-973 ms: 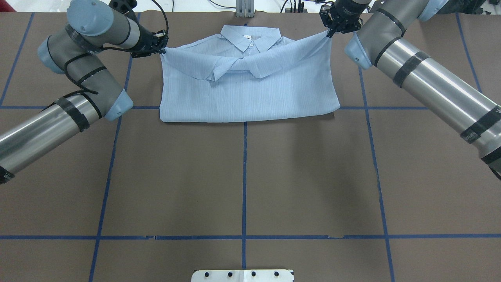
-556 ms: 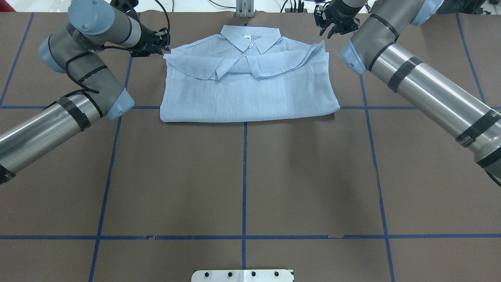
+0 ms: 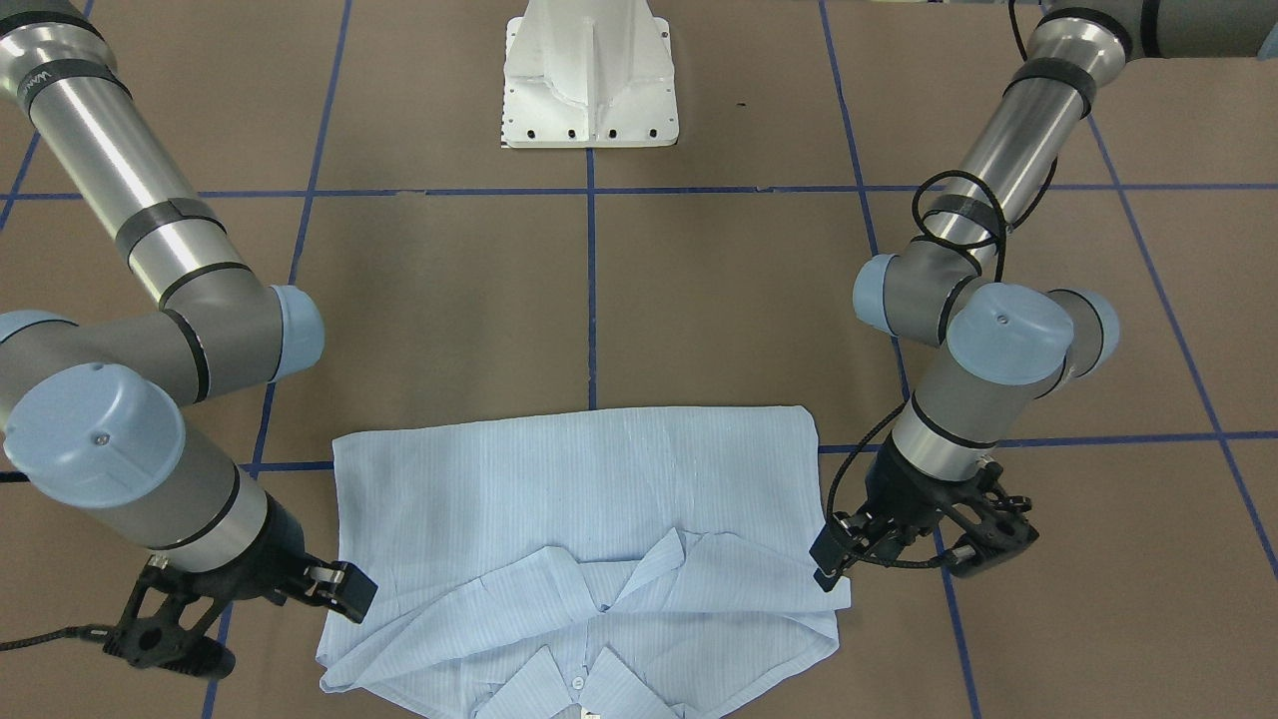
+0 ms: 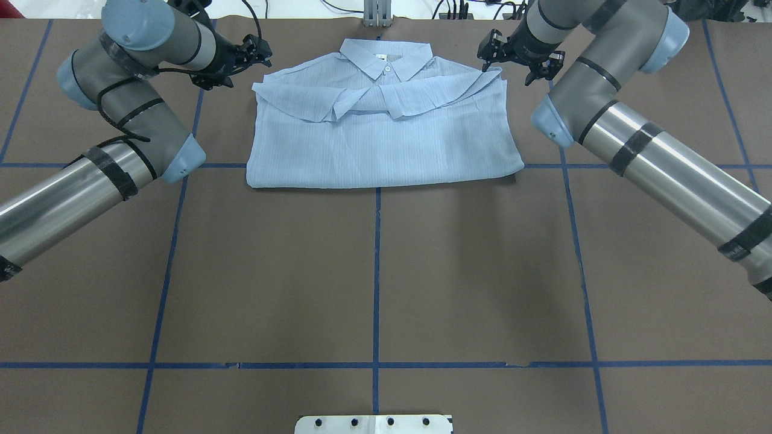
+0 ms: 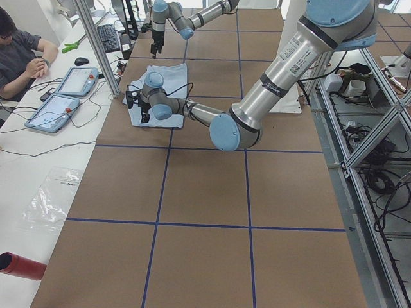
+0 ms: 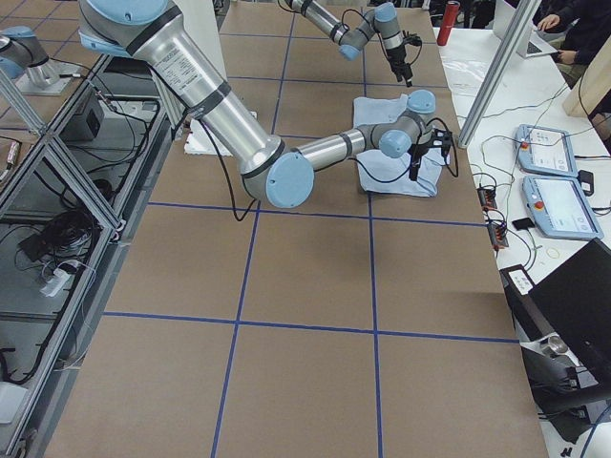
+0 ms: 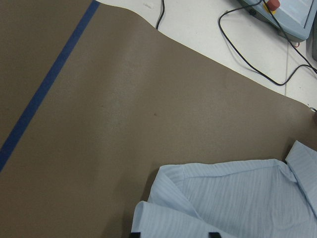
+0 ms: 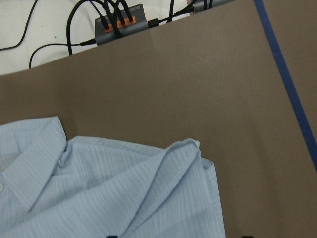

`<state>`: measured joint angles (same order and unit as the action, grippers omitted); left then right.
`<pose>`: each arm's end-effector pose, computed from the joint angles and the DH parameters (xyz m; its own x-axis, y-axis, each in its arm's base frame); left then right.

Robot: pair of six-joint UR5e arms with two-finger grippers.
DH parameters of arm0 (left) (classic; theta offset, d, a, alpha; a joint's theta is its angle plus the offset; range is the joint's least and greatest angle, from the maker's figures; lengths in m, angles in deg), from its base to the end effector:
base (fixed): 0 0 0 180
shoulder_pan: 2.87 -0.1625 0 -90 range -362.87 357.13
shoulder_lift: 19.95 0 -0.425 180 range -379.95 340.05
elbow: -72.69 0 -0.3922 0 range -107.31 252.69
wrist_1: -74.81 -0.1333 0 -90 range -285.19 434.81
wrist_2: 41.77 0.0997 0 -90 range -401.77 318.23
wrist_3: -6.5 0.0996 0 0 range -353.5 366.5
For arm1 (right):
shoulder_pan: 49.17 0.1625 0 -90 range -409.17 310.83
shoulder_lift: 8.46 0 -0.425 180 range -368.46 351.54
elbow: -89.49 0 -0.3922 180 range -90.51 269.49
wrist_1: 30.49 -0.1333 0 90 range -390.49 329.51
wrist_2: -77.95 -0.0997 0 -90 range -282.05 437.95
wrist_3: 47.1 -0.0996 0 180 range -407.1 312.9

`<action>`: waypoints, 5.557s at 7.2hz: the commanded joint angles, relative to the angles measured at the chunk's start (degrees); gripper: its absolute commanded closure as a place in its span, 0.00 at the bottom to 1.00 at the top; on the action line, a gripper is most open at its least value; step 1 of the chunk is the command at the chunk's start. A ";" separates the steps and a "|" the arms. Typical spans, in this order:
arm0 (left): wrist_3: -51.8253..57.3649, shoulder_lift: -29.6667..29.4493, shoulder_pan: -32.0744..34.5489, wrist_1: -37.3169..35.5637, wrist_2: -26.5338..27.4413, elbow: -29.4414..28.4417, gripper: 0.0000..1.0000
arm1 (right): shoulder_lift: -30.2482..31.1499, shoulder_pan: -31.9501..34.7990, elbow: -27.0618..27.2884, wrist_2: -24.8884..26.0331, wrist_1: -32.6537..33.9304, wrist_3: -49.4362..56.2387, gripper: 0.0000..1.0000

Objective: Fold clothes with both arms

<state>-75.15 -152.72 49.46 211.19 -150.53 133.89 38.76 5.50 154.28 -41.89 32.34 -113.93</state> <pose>0.4090 -0.6955 0.3398 0.3832 -0.2713 -0.8830 0.5287 0.8483 -0.0312 -0.3909 -0.6964 0.3472 0.5764 0.2230 0.7862 -0.3028 0.9519 -0.0480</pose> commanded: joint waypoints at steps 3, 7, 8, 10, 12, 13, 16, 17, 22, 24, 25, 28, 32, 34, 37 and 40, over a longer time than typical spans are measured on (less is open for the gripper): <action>-0.09 0.40 0.05 -0.06 0.04 1.02 0.00 | 11.22 -5.53 10.26 0.13 -0.08 -0.05 0.00; 0.00 0.49 0.05 -0.06 0.04 1.02 0.00 | 11.94 -6.77 10.61 -0.57 0.01 -0.05 0.46; 0.00 0.67 0.05 -0.06 -0.05 1.02 0.00 | 12.02 -6.85 11.40 -0.83 0.01 -0.05 0.57; 0.00 0.76 0.05 0.03 -0.05 1.11 0.01 | 12.46 -6.85 12.37 -1.01 0.01 -0.05 0.87; 0.00 0.76 0.05 0.03 0.04 1.11 0.01 | 14.73 -6.85 13.68 -0.57 -0.86 -0.05 1.00; 0.00 0.76 0.05 0.03 0.04 1.11 0.02 | 16.58 -6.85 15.95 -1.01 -1.65 0.04 1.00; -0.09 2.41 0.14 -0.23 0.04 4.34 0.02 | 31.83 -8.69 34.19 -1.10 -1.57 -0.05 1.00; -0.26 3.30 0.14 -0.32 0.04 5.84 0.02 | 36.85 -10.44 39.30 -1.01 -1.57 -0.14 1.00; -3.51 4.18 -0.39 -1.03 0.04 8.40 0.02 | 56.23 -37.64 63.96 -0.05 -1.57 -4.24 1.00; -3.60 4.18 -0.39 -1.03 0.04 8.92 0.02 | 55.97 -51.26 66.68 7.91 -1.57 -9.52 0.96; -3.60 4.18 -0.39 -1.03 -0.05 9.02 0.02 | 55.80 -52.72 66.60 8.74 -1.57 -9.80 0.01; -3.78 5.50 -5.45 -3.73 -0.92 15.92 0.01 | 51.06 -38.65 65.55 8.49 -1.57 -9.72 0.00; -17.10 5.07 -21.35 -20.89 1.86 30.73 0.03 | 46.31 -22.26 63.89 5.76 -1.66 -8.93 0.00; -17.58 4.89 -26.31 -21.24 6.97 27.41 0.05 | 43.15 -20.48 59.85 5.85 -1.66 -8.84 0.00; -17.49 3.40 -26.40 -21.24 7.42 24.49 0.08 | 41.64 -20.48 59.57 5.85 -1.66 -9.01 0.00; -17.05 3.04 -26.58 -21.07 7.42 23.70 0.18 | 41.64 -19.77 59.57 5.58 -1.66 -9.01 0.00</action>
<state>-92.40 -149.69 22.93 190.12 -143.11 157.83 80.42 -14.43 213.86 -36.26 30.68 -122.94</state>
